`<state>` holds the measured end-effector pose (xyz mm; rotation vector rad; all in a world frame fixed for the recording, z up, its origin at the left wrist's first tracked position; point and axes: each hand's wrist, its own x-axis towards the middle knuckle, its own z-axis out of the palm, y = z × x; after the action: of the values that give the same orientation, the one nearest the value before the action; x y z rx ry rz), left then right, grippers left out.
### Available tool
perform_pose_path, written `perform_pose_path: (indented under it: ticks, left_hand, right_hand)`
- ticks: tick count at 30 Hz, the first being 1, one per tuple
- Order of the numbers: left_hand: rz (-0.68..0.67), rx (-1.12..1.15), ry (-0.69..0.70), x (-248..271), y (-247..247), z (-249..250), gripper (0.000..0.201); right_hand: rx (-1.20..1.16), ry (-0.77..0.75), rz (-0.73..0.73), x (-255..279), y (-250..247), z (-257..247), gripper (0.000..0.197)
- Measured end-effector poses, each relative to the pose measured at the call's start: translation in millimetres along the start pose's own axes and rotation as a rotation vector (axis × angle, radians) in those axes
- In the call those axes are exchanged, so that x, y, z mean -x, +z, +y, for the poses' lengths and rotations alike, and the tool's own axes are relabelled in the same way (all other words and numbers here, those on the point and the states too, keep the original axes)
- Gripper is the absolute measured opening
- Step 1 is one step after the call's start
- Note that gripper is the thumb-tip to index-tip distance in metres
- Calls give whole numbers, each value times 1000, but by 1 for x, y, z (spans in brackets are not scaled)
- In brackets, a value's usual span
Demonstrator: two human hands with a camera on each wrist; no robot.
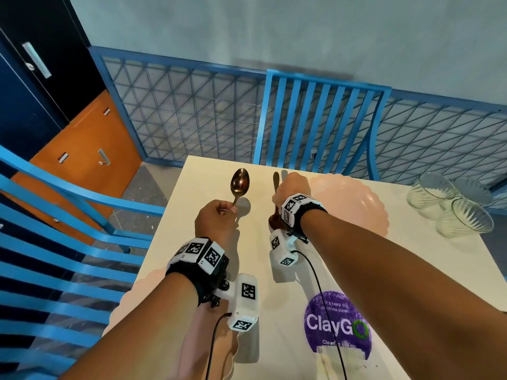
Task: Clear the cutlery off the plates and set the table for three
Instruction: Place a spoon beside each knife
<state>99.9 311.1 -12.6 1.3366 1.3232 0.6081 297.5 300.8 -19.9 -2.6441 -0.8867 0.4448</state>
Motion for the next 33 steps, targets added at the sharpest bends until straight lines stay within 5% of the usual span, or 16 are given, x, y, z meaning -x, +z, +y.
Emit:
perform_pose_path:
  ticks: [2, 8, 13, 22, 33]
  left_hand:
    - [-1, 5, 5, 1, 2, 0, 8]
    - [-5, 5, 30, 3, 6, 1, 8]
    - [-8, -8, 31, 4, 8, -1, 9]
    - [-7, -12, 37, 8, 5, 0, 7]
    - [-34, -110, 231, 47, -34, 2, 5]
  right_hand:
    - [-9, 18, 16, 0, -2, 2, 12]
    - [0, 11, 57, 4, -7, 3, 41]
    - [-23, -12, 24, 7, -11, 1, 13]
    - [17, 11, 34, 11, -22, -4, 42]
    - [-318, 26, 13, 40, -114, 38, 16]
